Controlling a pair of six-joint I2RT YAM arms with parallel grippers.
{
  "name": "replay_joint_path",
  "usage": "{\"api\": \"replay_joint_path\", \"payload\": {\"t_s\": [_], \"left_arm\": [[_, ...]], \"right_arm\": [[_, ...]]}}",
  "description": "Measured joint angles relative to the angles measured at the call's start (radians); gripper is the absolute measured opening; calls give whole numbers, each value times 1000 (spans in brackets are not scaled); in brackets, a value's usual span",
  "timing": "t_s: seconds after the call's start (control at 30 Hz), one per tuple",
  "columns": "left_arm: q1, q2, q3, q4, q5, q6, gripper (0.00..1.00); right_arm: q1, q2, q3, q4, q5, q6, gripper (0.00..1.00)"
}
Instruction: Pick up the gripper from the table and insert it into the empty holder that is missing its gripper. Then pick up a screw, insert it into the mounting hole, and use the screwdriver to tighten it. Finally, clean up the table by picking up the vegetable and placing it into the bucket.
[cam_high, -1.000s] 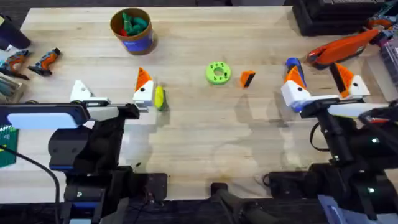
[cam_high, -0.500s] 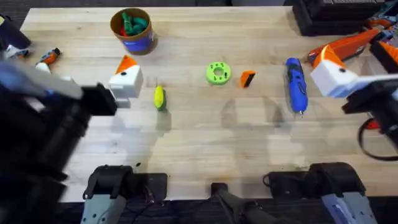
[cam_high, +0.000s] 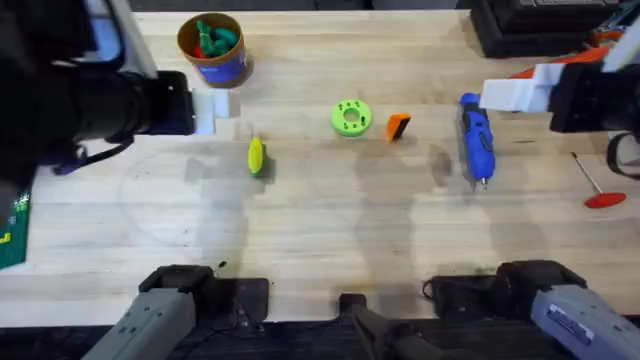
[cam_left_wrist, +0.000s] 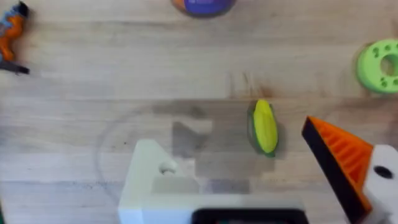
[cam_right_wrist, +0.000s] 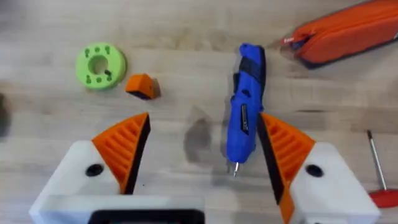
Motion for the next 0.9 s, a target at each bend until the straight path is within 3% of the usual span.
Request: {"api": "replay_joint_path", "payload": {"t_s": [0.33,0.73,0.9], "left_arm": [[0,169,0,-42,0,0,986],[0,219,1,-51,13,-1,986],[-42,219,1,-85,11,-49,986]], "right_arm": [[0,110,21,-78,0,0,992],[0,139,21,-77,0,0,991],[0,139,22,-77,0,0,992]]}}
